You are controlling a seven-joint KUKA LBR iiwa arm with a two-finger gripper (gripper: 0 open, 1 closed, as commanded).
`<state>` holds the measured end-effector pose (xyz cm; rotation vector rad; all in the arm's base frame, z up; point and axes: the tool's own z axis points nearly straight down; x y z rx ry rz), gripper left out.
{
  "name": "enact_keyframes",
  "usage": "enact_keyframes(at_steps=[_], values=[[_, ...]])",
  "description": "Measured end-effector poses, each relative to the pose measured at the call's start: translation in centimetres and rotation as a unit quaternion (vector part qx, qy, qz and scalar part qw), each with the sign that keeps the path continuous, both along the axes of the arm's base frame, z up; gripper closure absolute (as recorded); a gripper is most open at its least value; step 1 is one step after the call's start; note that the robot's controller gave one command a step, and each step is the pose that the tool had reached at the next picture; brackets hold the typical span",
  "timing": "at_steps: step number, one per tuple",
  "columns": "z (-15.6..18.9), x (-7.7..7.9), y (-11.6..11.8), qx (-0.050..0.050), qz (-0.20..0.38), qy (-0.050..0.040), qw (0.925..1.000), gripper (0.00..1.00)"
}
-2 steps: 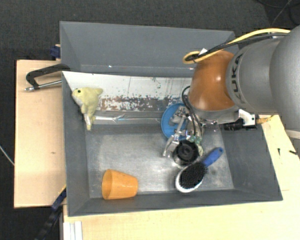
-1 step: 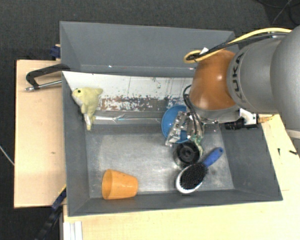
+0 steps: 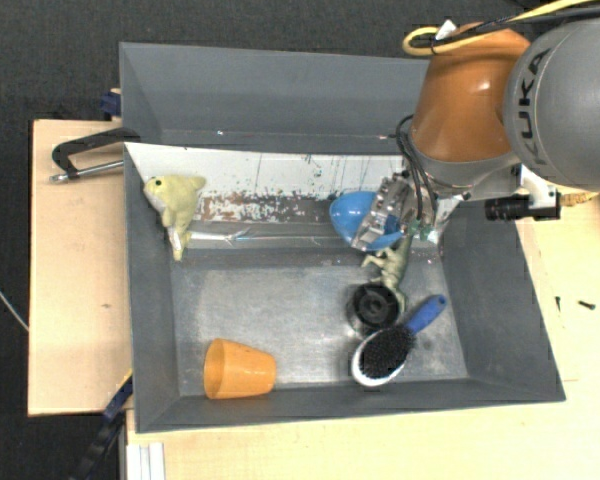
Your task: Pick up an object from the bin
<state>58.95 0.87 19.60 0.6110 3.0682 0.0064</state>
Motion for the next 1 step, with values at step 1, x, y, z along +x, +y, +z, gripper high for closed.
enact_keyframes(at_steps=[1], values=[[10.31,-1.66,-1.22,-0.001,0.011,-0.0004,0.9999,1.00]])
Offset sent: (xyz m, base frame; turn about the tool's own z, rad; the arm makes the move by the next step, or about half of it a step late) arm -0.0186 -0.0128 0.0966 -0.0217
